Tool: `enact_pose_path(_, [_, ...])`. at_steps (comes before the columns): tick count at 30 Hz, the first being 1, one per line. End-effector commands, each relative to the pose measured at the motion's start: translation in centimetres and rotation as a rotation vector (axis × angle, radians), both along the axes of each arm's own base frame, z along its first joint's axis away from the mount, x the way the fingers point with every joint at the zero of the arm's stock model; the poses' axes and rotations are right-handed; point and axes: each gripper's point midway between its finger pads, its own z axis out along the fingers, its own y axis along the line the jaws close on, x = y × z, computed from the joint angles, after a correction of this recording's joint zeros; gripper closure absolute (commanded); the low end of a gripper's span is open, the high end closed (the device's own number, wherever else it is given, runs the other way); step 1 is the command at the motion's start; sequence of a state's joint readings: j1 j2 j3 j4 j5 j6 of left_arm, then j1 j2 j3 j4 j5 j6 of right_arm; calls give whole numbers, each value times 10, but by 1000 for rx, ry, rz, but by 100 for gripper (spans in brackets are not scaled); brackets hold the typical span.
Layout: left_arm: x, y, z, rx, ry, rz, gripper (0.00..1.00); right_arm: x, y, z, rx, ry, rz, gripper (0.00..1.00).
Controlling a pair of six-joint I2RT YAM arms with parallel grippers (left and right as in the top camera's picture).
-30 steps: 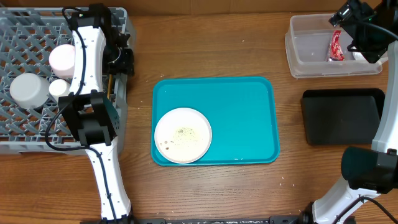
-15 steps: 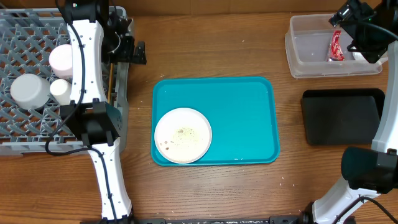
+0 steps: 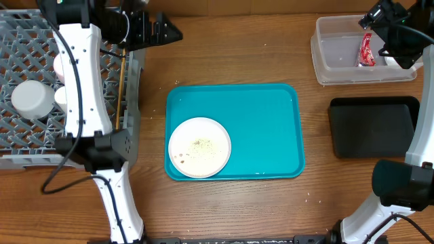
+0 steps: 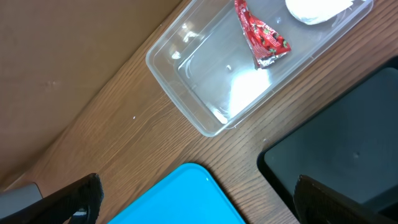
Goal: Sort waste into correct bins and load items into the dishwasher
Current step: 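Raise the left gripper out of the rack and pull it back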
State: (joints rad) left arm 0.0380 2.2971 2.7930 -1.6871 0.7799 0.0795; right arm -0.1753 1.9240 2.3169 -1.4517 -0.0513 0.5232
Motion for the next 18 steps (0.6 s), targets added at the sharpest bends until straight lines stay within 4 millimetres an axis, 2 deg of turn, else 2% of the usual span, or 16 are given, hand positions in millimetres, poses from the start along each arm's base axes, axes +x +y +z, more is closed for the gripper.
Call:
enact_pose_path(1, [-43,-59,50,-89,-73,-141,0,1,-2,-2,-9,4,-3,0])
enact_pose_path(3, [-58,-81,47,-3,-80,-180,0,1,-2,-2,-9,5,-3,0])
enact_pose_path(5, [-66,-89,32,154,-57,-141,0,1,-2,-2,-9,4,-3,0])
enact_pose_path(7, [-70,-87,15,343,-39,-55,0,1,-2,-2,-9,4,-3,0])
enact_pose_path(9, [-70,-79,7,488,-44,32,0,1,-2,-2,-9,4,-3,0])
enact_pose_path(11, [-64,-60,8,593,-51,168,0,1,-2,-2,-9,4,-3,0])
enact_pose_path(13, [-55,-31,13,672,-63,319,0,1,-2,-2,-9,5,-3,0])
enact_pose_path(16, [-42,33,24,792,-78,556,0,1,-2,-2,-9,4,-3,0])
enact_pose_path(18, [-37,67,26,814,-55,657,0,1,-2,-2,-9,4,-3,0])
